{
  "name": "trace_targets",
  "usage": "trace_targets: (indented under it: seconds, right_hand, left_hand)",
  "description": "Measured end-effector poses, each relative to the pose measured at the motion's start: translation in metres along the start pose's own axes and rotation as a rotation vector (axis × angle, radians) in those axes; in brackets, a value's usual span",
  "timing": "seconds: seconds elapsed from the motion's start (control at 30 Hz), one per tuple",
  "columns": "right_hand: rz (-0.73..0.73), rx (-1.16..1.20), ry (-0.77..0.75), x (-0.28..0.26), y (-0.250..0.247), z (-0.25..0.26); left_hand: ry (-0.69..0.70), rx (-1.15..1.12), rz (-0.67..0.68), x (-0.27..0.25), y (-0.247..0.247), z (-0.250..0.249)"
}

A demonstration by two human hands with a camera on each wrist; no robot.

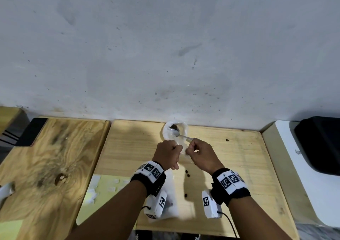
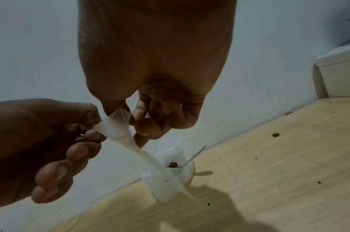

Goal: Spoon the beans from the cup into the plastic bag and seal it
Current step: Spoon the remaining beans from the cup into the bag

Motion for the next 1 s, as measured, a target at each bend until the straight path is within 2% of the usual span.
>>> trace_targets:
  seconds: [0.17, 0.27, 0.33, 0.43, 0.5, 0.6, 0.77, 0.9, 1.0]
  right_hand:
    - [0.110, 0.026, -0.008, -0.004, 0.009, -0.002]
    - [0.008, 0.061, 0.013, 0.003, -0.005, -0.005]
    - [-0.009, 0.082, -0.004, 0.003, -0.008, 0.001]
    - [0.042, 0.180, -0.024, 0.001, -0.004, 0.010]
    - [0.099, 0.255, 0.006, 0.000, 0.001, 0.009]
    - [0.166, 0.316, 0.031, -0.001, 0.006, 0.008]
    - [0.172, 0.228, 0.007, 0.001, 0.005, 0.010]
    - [0.068, 0.080, -0.073, 0.009, 0.000, 0.010]
    - [0.084, -0.010, -0.045, 0.009, 0.005, 0.008]
  left_hand:
    - [0.030, 0.071, 0.016, 0.000, 0.000, -0.001]
    - [0.065, 0.158, -0.009, 0.002, -0.004, 0.001]
    - [0.139, 0.174, -0.099, 0.003, -0.009, -0.001]
    - [0.355, 0.248, -0.186, -0.001, -0.011, -0.012]
    - [0.441, 0.362, -0.141, 0.001, -0.006, -0.015]
    - [0.487, 0.556, -0.032, 0.005, 0.006, -0.010]
    - [0.566, 0.575, -0.011, -0.002, 0.009, -0.018]
    - [0.601, 0.563, -0.003, -0.007, 0.010, -0.022]
    - [0.599, 0.531, -0.016, -0.005, 0.009, -0.017]
Point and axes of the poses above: each hand's wrist, its own x-axis towards the middle knuckle, its own y-axis out of the palm, z = x × y, the point moved 10 cm from there along x, towards the middle knuckle, and after that the axes turned 9 degrees about -z, right-handed, at the moved point
